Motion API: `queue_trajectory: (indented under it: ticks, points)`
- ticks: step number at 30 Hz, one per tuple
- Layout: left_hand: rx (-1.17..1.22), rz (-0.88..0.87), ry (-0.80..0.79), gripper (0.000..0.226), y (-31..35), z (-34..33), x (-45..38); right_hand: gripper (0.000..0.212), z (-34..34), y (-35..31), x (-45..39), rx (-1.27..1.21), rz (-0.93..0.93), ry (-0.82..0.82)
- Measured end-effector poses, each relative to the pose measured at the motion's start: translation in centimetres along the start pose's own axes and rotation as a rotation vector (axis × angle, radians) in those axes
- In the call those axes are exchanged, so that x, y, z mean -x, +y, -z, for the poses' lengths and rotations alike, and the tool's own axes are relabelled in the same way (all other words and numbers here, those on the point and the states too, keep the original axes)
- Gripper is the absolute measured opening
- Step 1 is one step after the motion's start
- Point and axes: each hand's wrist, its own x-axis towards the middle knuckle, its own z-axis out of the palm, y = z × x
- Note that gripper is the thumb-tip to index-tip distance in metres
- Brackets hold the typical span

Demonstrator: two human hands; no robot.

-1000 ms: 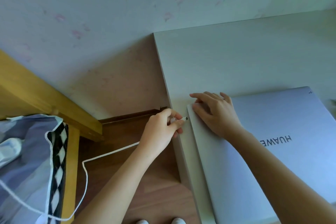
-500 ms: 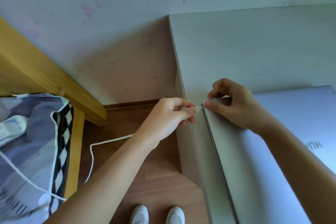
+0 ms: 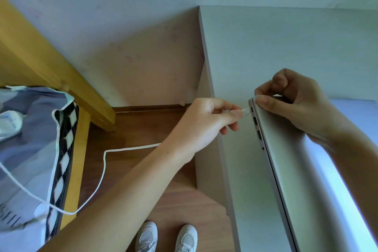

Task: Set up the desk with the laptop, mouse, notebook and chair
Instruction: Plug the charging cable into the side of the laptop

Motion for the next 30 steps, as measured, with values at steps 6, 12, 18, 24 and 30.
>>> queue_trajectory:
  ticks: [6,12,18,24,30]
  points:
    - [0.014,-0.002,0.035,0.011,-0.1,0.1,0.1,0.043,-0.5,0.1,0.1,0.022,-0.023,0.01]
    - [-0.044,-0.018,0.008,0.014,-0.2,0.1,0.3,0.045,-0.8,0.2,0.2,0.048,-0.02,0.015]
    - [-0.138,-0.041,0.039,0.014,-0.8,0.0,0.1,0.049,-1.1,0.7,0.1,0.097,-0.044,0.016]
    - [-0.351,-0.048,0.077,0.016,-1.3,-0.2,-0.5,0.041,-1.9,2.0,0.0,0.319,-0.064,0.039]
    - [-0.529,-0.095,0.243,0.011,-2.5,-1.6,-1.5,0.039,-2.3,3.6,-1.1,0.345,-0.076,0.092]
